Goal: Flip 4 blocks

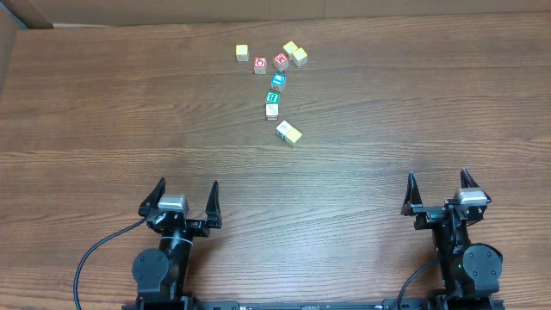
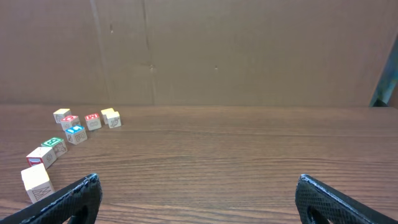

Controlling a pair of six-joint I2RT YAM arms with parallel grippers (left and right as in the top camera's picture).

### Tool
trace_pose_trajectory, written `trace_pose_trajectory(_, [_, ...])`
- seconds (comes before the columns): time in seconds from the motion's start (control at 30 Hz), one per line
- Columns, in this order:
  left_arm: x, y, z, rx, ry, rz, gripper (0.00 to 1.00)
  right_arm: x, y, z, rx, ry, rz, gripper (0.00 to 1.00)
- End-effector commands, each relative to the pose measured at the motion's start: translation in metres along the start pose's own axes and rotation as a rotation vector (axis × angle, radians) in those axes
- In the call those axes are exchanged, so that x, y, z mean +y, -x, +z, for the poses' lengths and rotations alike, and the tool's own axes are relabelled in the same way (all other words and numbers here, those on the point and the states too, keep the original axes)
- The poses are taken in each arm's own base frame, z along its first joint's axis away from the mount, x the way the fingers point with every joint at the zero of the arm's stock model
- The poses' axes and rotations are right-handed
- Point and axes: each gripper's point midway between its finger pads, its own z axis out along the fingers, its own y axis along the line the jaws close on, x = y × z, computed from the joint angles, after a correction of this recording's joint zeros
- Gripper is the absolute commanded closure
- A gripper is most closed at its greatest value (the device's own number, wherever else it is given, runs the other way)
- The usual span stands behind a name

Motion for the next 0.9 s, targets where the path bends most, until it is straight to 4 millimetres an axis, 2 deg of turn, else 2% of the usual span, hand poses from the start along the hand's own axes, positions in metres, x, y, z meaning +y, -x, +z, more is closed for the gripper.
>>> trace_pose_trajectory(0.0, [-0.001,0.000,0.000,-0.006,-0.001,0.011,0.00,0.000,-0.003,0.000,0.000,0.002,-0.001,0.00])
trace_pose_trajectory(0.1, [-0.001,0.000,0.000,-0.005,-0.004,-0.045,0.00,0.000,-0.003,0.000,0.000,0.002,-0.001,0.00])
trace_pose_trajectory(0.27, [-0.022,0.005,-0.006,0.033,-0.116,-0.147,0.00,0.000,-0.003,0.000,0.001,0.002,-0.001,0.00])
trace_pose_trajectory(0.4, [-0.024,0.025,-0.017,0.058,-0.116,-0.154,0.00,0.000,-0.003,0.000,0.000,0.002,-0.001,0.00])
trace_pose_trajectory(0.5, [-0.027,0.049,-0.031,0.081,-0.114,-0.159,0.00,0.000,-0.003,0.000,0.000,0.002,-0.001,0.00])
trace_pose_trajectory(0.67, [-0.035,0.105,-0.047,0.127,-0.130,-0.168,0.00,0.000,-0.003,0.000,0.000,0.002,-0.001,0.00])
trace_pose_trajectory(0.87, [-0.057,0.169,-0.043,0.313,-0.236,-0.173,0.00,0.000,-0.003,0.000,0.000,0.002,-0.001,0.00])
